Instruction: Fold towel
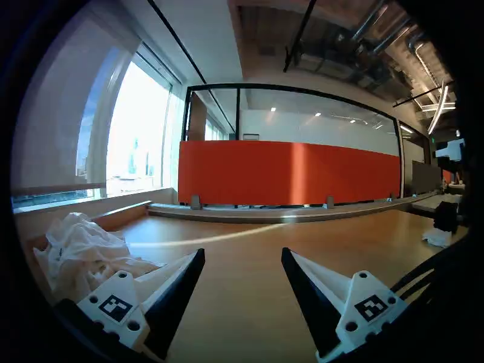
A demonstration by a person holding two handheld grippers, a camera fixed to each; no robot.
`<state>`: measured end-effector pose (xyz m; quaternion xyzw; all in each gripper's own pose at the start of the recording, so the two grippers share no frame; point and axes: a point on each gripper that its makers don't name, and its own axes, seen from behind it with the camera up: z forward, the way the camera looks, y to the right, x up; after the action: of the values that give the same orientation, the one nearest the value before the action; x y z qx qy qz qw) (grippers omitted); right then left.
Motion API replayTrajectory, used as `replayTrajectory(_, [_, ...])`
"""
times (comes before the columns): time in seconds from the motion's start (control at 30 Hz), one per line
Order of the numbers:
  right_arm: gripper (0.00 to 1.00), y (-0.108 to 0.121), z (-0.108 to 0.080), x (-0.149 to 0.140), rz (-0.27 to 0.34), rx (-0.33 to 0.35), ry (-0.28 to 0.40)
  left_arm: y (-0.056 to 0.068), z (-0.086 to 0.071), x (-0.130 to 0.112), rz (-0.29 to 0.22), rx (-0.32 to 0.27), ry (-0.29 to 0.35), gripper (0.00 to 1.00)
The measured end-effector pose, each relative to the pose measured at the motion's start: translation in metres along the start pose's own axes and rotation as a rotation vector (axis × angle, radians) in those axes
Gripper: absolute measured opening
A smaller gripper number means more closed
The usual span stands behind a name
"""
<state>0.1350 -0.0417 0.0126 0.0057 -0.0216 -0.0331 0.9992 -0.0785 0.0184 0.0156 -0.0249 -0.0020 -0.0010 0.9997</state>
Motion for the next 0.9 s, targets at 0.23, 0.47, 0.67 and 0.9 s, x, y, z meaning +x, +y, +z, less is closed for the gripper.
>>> replayTrajectory(0.23, [1.00,0.002,0.002,0.001,0.007,0.001,0.002,0.002,-0.003,-0.002,0.024,0.005,0.006,0.94])
replayTrajectory(0.47, [1.00,0.004,0.003,-0.004,0.015,0.000,-0.003,0.002,-0.003,-0.003,0.024,0.002,0.007,0.94])
replayTrajectory(0.67, [1.00,0.009,0.003,-0.009,0.026,-0.008,-0.006,0.003,-0.003,-0.002,0.026,0.001,0.008,0.94])
replayTrajectory(0.9, [1.00,0.015,0.003,-0.008,0.025,-0.022,0.004,0.003,-0.003,-0.001,0.028,-0.002,0.009,0.94])
